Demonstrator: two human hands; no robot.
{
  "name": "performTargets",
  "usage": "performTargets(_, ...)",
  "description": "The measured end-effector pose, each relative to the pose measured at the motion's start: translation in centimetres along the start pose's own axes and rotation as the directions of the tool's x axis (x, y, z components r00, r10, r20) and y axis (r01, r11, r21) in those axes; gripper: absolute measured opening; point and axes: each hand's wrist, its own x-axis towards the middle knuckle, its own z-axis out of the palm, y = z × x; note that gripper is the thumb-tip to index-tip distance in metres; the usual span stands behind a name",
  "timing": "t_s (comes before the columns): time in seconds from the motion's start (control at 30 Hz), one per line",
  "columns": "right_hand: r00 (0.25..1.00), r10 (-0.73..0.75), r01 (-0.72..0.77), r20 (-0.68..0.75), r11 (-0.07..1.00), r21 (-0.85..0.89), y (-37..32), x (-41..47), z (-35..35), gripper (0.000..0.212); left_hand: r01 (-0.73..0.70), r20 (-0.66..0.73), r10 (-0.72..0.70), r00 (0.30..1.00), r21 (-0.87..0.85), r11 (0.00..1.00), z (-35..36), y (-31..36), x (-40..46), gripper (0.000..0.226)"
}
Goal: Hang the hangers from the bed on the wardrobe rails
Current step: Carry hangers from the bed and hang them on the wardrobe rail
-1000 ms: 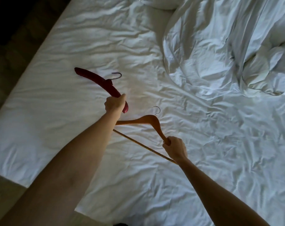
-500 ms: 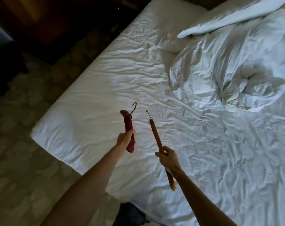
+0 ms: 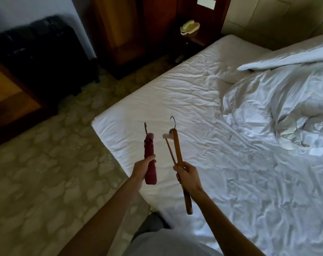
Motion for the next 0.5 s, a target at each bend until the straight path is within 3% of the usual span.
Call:
performTargets(0.27, 0.971, -0.083, 0.094, 0.226, 0.995, -0.042, -0.4, -6.0, 7.0, 0.010, -0.116, -0.194, 0.081, 0.978, -0.176, 0.977, -9.1, -5.3, -9.5, 0.016)
performTargets(0.37, 0.941, -0.110, 0.149, 0.319, 0.984, -0.101, -0.3, -7.5, 10.9, 0.010, -0.183, -0.248, 0.136, 0.959, -0.179, 0.967, -13.2, -6.7, -12.6, 0.027)
performTargets(0.47, 0.892, -0.132, 0.227, 0.433, 0.958, -0.176, -0.4, -8.8, 15.7, 0.011, -0.219, -0.265, 0.159, 0.951, -0.215, 0.952, -17.9, -7.6, -15.0, 0.053)
performTargets(0.5, 0.875, -0.129, 0.247, 0.467, 0.948, -0.201, -0.6, -9.2, 17.4, 0.013, -0.242, -0.294, 0.173, 0.940, -0.217, 0.946, -19.3, -7.6, -15.6, 0.050)
